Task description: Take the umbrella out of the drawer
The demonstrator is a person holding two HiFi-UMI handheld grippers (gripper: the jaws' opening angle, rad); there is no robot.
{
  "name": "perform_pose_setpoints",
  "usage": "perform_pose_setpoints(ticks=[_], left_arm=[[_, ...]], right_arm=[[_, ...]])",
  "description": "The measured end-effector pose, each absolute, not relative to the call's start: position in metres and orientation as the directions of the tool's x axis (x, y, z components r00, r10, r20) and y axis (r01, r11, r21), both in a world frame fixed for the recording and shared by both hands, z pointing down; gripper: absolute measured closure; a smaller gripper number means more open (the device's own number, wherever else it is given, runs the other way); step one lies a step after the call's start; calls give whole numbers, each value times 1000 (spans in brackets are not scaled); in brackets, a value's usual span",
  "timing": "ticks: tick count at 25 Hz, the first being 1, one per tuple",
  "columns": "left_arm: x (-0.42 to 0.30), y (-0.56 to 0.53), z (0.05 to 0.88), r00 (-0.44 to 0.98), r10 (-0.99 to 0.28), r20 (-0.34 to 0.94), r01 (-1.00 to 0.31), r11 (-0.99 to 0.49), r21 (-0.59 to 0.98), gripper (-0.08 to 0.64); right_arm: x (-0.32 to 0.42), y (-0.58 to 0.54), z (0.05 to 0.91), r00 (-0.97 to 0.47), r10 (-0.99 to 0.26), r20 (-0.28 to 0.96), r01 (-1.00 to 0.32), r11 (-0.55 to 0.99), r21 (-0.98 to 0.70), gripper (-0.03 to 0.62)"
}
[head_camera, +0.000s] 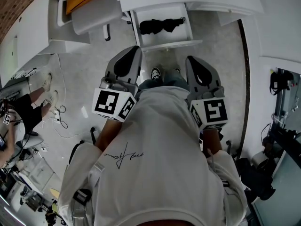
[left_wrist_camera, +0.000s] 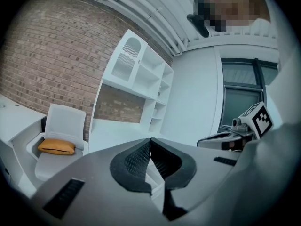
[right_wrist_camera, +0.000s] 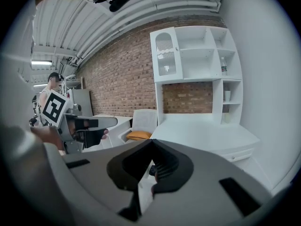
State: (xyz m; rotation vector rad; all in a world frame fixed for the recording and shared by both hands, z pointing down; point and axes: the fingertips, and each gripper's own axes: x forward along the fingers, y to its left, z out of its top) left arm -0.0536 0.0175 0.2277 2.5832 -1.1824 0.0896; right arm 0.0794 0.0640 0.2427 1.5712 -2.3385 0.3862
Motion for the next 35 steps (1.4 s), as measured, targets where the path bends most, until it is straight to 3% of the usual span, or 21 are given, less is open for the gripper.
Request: perform_pose_setpoints(ticks=[19, 35], left_arm=[[-51, -23, 241, 573, -800, 178, -812, -527, 251, 543], [-37, -77, 253, 508, -835, 211, -850, -446, 281, 543]], right_arm=[[73, 4, 251, -486, -764, 424, -847, 532, -14, 568], [76, -59, 269, -586, -655, 476, -770, 633, -77, 568]])
